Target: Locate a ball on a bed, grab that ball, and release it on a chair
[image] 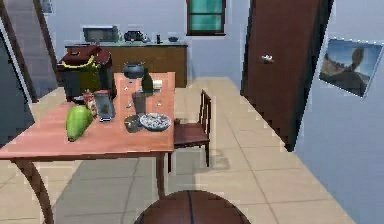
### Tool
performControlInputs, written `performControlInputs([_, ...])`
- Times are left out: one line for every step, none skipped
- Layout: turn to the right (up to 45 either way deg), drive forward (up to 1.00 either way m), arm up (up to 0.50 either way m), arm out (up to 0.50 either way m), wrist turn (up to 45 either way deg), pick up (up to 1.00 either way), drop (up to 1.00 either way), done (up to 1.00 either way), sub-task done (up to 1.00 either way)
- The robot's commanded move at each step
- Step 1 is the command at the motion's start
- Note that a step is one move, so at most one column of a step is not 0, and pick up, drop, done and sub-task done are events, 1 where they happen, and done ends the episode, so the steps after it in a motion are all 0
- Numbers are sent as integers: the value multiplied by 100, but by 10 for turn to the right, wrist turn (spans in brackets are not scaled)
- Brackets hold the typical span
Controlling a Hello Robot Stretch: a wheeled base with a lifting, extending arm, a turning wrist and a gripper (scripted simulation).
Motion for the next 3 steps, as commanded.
performControlInputs([450, 0, 0, 0, 0, 0, 0, 0, 0])
performControlInputs([390, 0, 0, 0, 0, 0, 0, 0, 0])
performControlInputs([0, 5, 0, 0, 0, 0, 0, 0, 0])
